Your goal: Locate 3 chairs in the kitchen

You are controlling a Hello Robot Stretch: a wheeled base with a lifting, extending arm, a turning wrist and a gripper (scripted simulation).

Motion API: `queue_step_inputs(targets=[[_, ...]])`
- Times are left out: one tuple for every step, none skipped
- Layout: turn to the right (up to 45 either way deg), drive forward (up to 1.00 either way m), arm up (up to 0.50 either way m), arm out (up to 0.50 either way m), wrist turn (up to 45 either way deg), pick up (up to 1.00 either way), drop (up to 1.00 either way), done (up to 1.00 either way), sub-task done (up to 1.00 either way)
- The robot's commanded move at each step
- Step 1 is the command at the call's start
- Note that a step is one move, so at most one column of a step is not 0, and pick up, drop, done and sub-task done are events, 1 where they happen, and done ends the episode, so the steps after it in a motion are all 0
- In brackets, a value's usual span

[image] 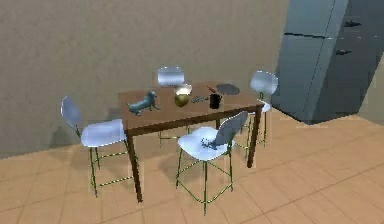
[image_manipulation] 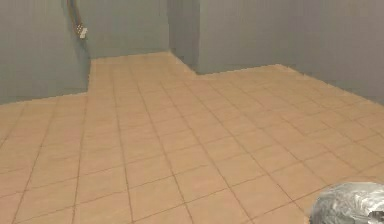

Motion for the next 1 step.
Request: queue_step_inputs(targets=[[-12.0,0.0,0.0,0.0,0.0,0.0,0.0,0.0,0.0]])
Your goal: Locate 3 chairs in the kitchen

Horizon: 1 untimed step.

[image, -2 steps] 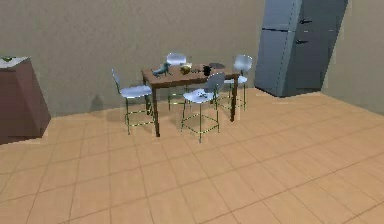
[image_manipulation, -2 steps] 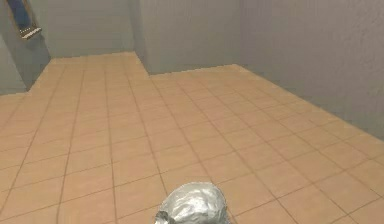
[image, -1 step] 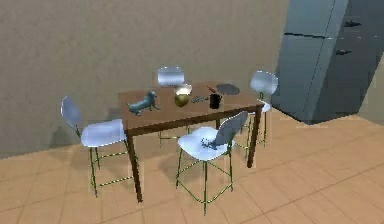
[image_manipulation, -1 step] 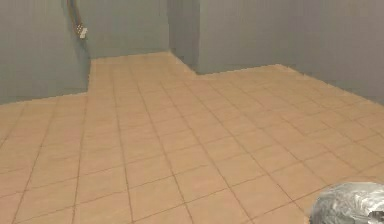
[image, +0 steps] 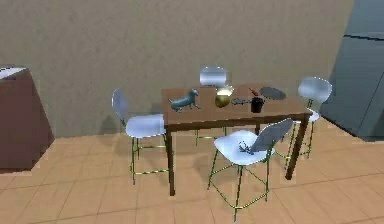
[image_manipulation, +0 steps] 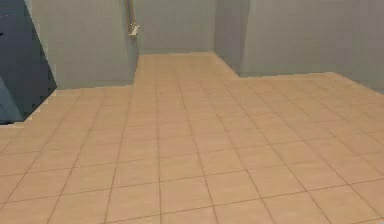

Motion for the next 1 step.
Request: queue_step_inputs(targets=[[0.0,0.2,0.0,0.0,0.0,0.0,0.0,0.0,0.0]])
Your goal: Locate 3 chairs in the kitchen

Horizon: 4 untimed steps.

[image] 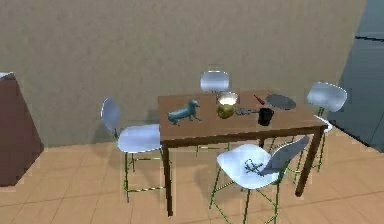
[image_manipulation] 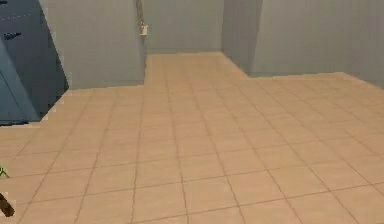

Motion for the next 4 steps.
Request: queue_step_inputs(targets=[[18.0,0.0,0.0,0.0,0.0,0.0,0.0,0.0,0.0],[0.0,0.0,0.0,0.0,0.0,0.0,0.0,0.0,1.0],[-39.0,0.0,0.0,0.0,0.0,0.0,0.0,0.0,0.0],[0.0,0.35,0.0,0.0,0.0,0.0,0.0,0.0,0.0]])
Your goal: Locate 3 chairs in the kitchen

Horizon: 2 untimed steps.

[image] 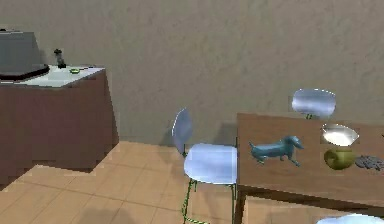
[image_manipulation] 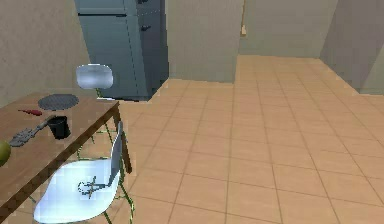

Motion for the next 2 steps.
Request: queue_step_inputs(targets=[[0.0,0.0,0.0,0.0,0.0,0.0,0.0,0.0,1.0],[45.0,0.0,0.0,0.0,0.0,0.0,0.0,0.0,0.0]])
